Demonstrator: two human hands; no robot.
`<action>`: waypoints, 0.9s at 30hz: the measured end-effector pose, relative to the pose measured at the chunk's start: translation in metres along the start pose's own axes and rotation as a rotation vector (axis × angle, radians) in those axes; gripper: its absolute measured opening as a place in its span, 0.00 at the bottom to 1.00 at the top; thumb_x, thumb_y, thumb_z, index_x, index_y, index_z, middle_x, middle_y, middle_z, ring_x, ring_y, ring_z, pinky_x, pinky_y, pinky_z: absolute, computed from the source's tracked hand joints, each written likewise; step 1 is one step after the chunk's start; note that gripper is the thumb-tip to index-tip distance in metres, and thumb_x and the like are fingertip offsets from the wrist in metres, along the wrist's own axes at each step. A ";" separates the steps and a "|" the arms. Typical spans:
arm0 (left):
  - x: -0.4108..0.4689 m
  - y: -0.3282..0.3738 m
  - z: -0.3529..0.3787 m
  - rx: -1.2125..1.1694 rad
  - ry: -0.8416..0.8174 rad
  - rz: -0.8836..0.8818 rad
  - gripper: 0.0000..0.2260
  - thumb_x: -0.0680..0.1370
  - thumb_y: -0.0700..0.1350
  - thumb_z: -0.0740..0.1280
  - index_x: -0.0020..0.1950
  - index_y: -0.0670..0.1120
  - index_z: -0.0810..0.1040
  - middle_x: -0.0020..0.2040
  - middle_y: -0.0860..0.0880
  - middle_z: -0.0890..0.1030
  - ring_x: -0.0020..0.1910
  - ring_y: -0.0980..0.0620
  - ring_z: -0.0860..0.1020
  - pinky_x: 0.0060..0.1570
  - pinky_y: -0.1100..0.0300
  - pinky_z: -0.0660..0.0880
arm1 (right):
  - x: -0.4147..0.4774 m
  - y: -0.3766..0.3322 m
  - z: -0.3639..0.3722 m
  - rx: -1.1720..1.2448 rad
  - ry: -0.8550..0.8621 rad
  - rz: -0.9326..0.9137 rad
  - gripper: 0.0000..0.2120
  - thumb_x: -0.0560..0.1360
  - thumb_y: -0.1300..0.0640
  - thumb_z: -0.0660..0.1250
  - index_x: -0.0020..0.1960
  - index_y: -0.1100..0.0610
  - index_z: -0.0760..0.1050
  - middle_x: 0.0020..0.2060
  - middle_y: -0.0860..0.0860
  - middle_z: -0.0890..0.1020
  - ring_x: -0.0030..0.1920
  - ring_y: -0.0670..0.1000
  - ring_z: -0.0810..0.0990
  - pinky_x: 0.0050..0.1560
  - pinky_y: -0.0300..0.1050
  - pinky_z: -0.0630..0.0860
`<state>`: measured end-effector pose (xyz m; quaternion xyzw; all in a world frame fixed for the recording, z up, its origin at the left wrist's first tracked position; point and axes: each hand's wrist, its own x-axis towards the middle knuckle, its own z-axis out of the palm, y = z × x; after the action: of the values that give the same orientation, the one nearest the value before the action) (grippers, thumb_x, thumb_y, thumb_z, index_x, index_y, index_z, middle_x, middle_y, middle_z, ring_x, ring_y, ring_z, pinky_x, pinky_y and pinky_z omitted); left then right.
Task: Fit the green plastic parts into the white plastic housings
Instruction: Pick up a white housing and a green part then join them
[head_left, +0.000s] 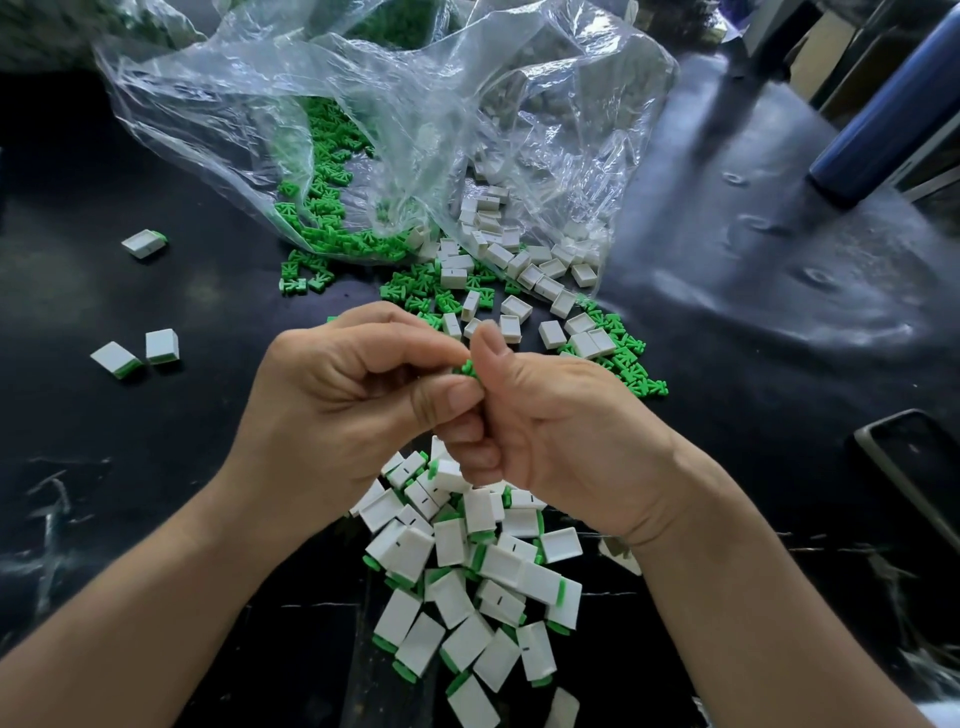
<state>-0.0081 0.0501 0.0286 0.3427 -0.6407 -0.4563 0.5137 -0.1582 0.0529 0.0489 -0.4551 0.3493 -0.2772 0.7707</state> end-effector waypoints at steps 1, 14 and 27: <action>-0.001 -0.002 -0.001 -0.008 0.009 0.016 0.15 0.63 0.47 0.76 0.45 0.40 0.81 0.38 0.44 0.78 0.34 0.38 0.79 0.34 0.42 0.78 | 0.001 0.000 0.001 0.009 0.010 -0.004 0.17 0.68 0.44 0.55 0.36 0.58 0.67 0.30 0.50 0.65 0.31 0.46 0.62 0.34 0.38 0.61; 0.000 0.000 -0.003 0.019 -0.012 0.050 0.02 0.69 0.38 0.71 0.40 0.41 0.82 0.36 0.49 0.77 0.31 0.50 0.80 0.32 0.59 0.78 | 0.005 0.004 0.004 0.022 -0.014 0.001 0.24 0.73 0.42 0.59 0.52 0.65 0.69 0.29 0.47 0.63 0.30 0.44 0.61 0.33 0.37 0.59; 0.001 0.002 -0.009 0.051 -0.074 -0.011 0.16 0.64 0.55 0.74 0.45 0.47 0.82 0.39 0.45 0.79 0.35 0.43 0.81 0.36 0.44 0.79 | 0.006 0.008 0.006 -0.027 0.065 -0.012 0.08 0.69 0.48 0.59 0.38 0.52 0.72 0.27 0.45 0.63 0.28 0.43 0.60 0.30 0.37 0.56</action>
<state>0.0009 0.0479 0.0312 0.3420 -0.6688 -0.4549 0.4783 -0.1485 0.0549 0.0417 -0.4582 0.3751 -0.2916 0.7512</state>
